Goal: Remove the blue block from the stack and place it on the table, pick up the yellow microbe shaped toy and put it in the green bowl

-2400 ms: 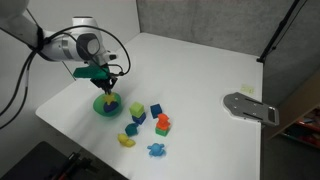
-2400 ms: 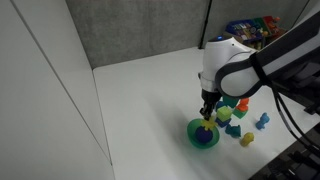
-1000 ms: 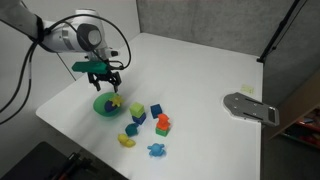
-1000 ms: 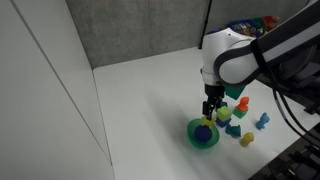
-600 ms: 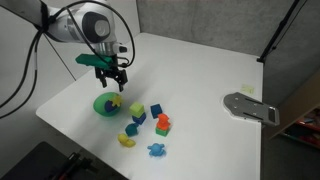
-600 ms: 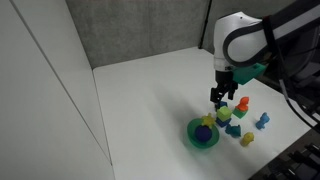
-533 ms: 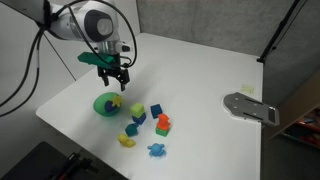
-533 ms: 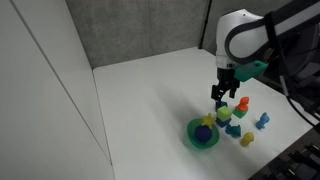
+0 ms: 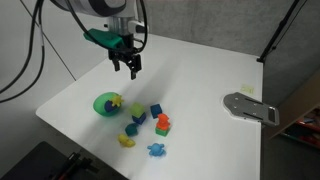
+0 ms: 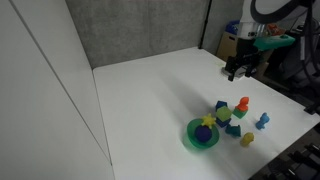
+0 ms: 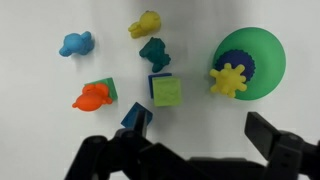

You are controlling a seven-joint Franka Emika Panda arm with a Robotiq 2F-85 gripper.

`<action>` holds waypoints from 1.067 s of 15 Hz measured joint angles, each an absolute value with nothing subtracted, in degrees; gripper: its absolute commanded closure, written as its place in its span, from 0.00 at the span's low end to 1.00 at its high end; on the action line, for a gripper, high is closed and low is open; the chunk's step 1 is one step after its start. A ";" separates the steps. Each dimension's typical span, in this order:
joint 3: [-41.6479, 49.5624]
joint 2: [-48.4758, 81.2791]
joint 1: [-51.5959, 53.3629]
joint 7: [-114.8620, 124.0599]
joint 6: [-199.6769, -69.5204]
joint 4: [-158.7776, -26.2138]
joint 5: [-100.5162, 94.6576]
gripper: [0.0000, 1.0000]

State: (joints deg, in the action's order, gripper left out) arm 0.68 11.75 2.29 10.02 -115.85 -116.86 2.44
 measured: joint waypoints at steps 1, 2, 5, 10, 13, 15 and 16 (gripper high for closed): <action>0.86 10.45 2.25 10.25 -114.85 -116.69 2.22 0.00; 0.92 9.11 2.25 10.50 -113.91 -116.50 1.85 0.00; 0.79 5.33 2.29 10.84 -111.43 -116.00 -0.25 0.00; 0.24 -0.73 2.29 11.25 -109.87 -115.62 -2.04 0.00; 0.16 -3.35 2.29 11.25 -109.70 -115.62 -2.04 0.00; 0.16 -4.09 2.29 11.25 -109.69 -115.62 -2.04 0.00; 0.16 -4.28 2.29 11.25 -109.69 -115.62 -2.04 0.00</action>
